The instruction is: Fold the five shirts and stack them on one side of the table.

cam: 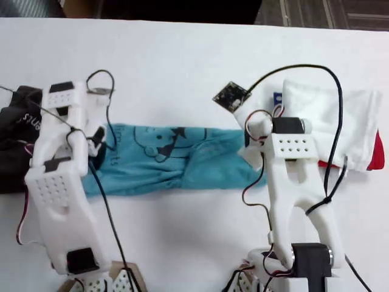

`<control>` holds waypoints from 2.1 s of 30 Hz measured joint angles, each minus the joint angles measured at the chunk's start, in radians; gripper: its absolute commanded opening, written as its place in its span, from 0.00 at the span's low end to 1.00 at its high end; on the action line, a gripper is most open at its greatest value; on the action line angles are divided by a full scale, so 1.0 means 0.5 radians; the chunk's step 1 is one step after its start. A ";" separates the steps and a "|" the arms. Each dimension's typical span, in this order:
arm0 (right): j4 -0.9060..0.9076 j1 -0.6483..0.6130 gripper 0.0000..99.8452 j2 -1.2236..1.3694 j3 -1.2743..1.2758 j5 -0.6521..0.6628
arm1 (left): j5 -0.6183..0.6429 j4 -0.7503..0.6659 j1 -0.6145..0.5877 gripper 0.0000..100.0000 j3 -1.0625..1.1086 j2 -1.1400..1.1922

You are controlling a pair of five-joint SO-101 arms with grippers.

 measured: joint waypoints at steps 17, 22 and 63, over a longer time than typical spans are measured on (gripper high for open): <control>0.101 0.104 0.02 -0.083 -0.077 0.000 | 0.009 0.181 -0.025 0.03 -0.522 -0.196; 0.147 0.310 0.02 -0.331 -0.077 0.000 | 0.095 0.181 0.310 0.03 -0.264 -0.694; 0.147 1.224 0.02 -1.433 0.994 0.000 | 0.224 0.169 1.844 0.26 -0.792 -0.408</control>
